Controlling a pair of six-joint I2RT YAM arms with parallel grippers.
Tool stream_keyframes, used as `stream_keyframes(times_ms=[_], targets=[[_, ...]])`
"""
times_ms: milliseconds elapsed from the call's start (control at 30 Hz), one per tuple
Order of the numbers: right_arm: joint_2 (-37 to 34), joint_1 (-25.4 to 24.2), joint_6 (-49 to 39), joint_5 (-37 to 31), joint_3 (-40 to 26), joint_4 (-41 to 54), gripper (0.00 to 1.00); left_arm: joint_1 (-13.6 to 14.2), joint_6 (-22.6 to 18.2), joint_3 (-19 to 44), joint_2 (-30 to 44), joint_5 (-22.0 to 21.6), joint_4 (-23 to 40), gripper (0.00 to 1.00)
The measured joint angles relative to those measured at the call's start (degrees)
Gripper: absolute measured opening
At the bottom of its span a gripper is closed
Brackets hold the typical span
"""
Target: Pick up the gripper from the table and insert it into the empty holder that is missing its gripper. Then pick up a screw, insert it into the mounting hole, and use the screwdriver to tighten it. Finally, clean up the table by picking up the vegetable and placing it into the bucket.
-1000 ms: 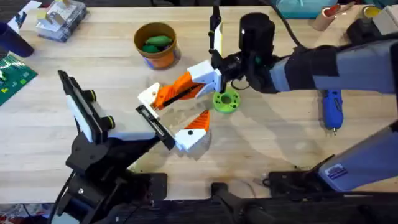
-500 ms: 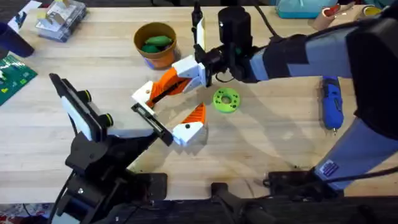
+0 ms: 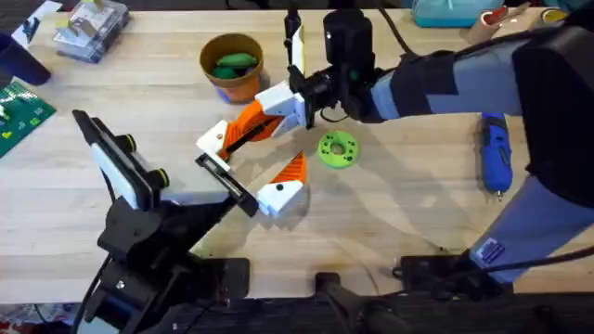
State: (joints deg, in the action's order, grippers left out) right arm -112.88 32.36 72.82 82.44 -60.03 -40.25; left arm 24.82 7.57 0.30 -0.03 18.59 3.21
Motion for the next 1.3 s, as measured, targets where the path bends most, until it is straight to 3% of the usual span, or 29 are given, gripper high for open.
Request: stream_keyframes(times_ms=[567,800,1000,1300], targets=[[0.0,0.1,0.0,-0.1,0.0,-0.3,0.016,0.0,0.0,0.0,0.0,-0.1,0.0,0.988],[0.0,0.4,0.0,-0.6,0.0,-0.3,0.169,0.0,0.0,0.0,0.0,0.5,0.0,0.988],[0.0,1.7,0.3,-0.7,0.0,-1.5,0.243,0.2,-0.1,0.0,0.0,1.4,-0.1,0.988],[0.0,1.9,1.7,-0.2,-0.1,-4.8,0.552,0.3,0.0,0.0,0.0,2.0,0.0,0.988]])
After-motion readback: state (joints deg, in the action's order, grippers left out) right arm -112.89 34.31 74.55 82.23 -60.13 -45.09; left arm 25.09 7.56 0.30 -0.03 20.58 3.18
